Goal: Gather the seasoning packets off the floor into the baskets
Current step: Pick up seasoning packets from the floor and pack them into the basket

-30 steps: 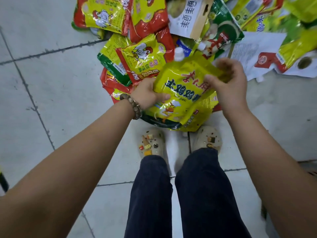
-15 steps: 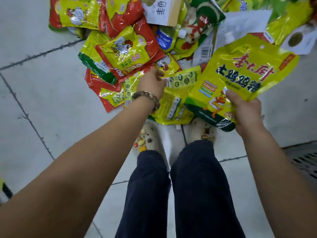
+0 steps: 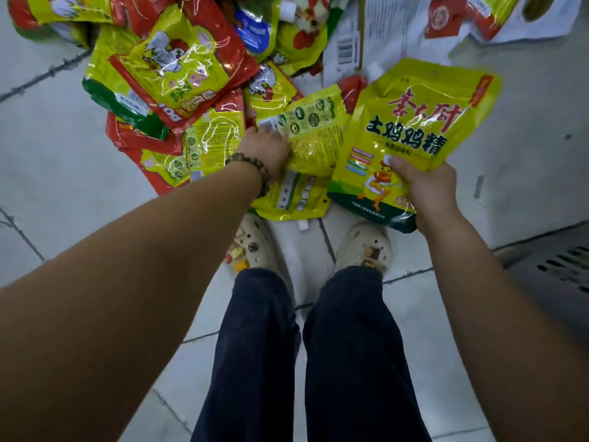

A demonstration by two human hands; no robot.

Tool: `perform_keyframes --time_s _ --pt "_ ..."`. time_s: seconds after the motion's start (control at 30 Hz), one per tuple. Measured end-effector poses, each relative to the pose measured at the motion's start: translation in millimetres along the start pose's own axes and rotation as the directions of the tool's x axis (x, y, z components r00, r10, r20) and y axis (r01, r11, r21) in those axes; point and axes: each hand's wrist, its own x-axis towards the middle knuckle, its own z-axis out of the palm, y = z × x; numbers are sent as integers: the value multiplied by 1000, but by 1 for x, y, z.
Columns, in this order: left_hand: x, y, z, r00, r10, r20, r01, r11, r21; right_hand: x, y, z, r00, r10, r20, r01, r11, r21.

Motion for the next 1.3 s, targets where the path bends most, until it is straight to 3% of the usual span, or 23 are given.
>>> perform_keyframes --time_s 0.1,0.2,0.27,0.33,0.43,0.5,0.63,0.73,0.8,0.9,1.0,1.13,1.23,1.3 --pt "-9 -5 -4 999 34 24 -31 992 -123 -8 2 -8 1000 17 1 -17 1000 13" --pt "-24 -13 -25 999 -32 35 41 944 -327 -24 1 -24 998 41 -42 -39 998 53" --pt "-34 -17 -40 988 -151 -1 126 823 -553 -41 1 -36 994 85 -61 -79 991 104" --pt "-45 -19 -59 963 -269 -7 172 636 -752 -62 -3 -48 990 130 -61 -119 981 155" --pt "-78 -8 -104 937 -348 -25 138 436 -889 -98 -20 -67 984 161 -74 -143 969 201" --pt "-104 3 -140 931 -362 -40 110 385 -916 -125 -39 -84 984 150 -100 -124 966 228" --pt "-161 31 -212 941 -314 -125 19 419 -908 -184 -78 -122 977 107 -185 -53 960 275" --pt "-206 60 -263 944 -261 -200 -44 502 -864 -230 -98 -158 958 92 -272 -7 955 296" --pt "-234 85 -296 958 -201 -207 -77 514 -854 -263 -108 -186 925 117 -360 -5 955 296" --pt "-266 133 -335 959 -84 -272 -166 610 -775 -305 -108 -233 868 113 -483 49 950 310" --pt "-283 199 -356 946 41 -321 -267 660 -702 -334 -86 -283 791 164 -590 72 932 356" --pt "-274 307 -348 951 186 -247 -308 645 -700 -343 -28 -361 685 226 -693 106 910 401" --pt "-256 399 -330 906 357 -228 -414 632 -655 -333 30 -419 612 290 -736 98 895 434" --pt "-236 455 -311 881 436 -184 -457 683 -569 -318 65 -450 573 354 -740 82 873 481"
